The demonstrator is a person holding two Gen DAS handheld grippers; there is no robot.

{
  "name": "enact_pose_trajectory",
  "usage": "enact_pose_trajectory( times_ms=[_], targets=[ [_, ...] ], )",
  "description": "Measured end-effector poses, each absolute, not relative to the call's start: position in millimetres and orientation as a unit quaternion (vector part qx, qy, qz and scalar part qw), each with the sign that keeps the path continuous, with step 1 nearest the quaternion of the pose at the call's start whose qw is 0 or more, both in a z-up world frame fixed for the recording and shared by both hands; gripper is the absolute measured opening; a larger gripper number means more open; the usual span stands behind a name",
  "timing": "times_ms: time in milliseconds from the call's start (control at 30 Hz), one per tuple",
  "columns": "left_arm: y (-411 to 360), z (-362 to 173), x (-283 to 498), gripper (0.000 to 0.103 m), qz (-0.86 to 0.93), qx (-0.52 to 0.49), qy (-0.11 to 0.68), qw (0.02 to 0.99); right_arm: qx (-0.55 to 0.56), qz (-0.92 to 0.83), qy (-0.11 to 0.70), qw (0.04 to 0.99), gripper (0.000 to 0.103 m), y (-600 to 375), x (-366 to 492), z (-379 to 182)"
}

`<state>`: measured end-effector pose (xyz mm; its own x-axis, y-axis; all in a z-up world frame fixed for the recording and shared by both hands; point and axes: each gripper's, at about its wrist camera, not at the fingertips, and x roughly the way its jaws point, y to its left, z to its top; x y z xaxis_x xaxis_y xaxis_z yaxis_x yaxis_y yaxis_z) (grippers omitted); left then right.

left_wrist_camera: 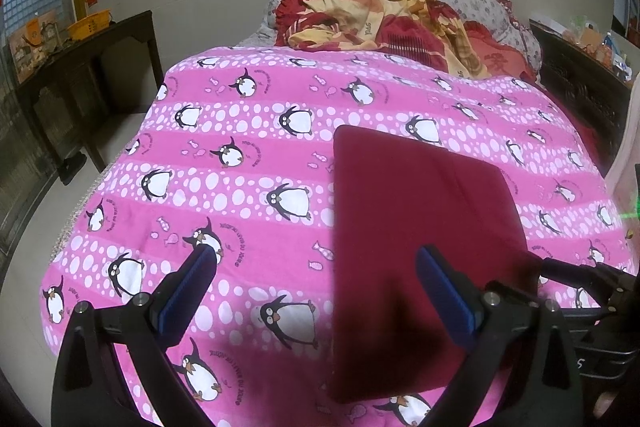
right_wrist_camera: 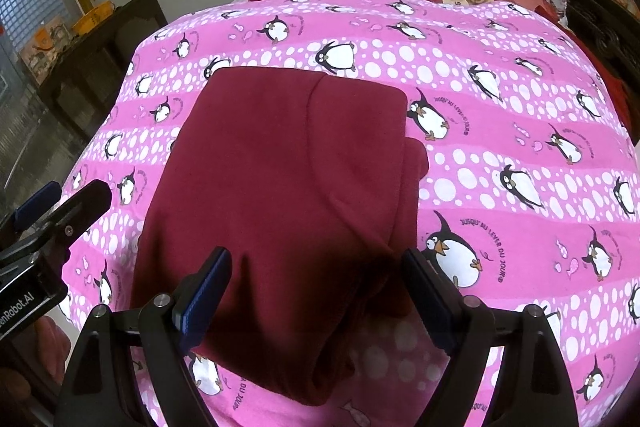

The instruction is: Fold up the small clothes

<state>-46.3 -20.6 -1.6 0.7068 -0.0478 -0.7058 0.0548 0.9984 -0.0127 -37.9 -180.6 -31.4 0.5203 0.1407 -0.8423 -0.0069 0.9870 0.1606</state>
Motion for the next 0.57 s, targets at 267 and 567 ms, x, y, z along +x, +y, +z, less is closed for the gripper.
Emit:
enact_pose_trajectory(
  times_ms=[267,567],
  targets=[
    [-20.1,-5.2,-42.1,0.099,-0.029,0.004,0.387,0.921,0.070,0.043,0.493,0.866,0.090,-180.2,-35.5,-35.7],
    [-16.4,-6.4,-37.2,0.099,-0.039,0.005,0.383,0.923,0.079,0.049,0.488,0.868,0.090,-187.7,-31.8,-34.2]
  ],
)
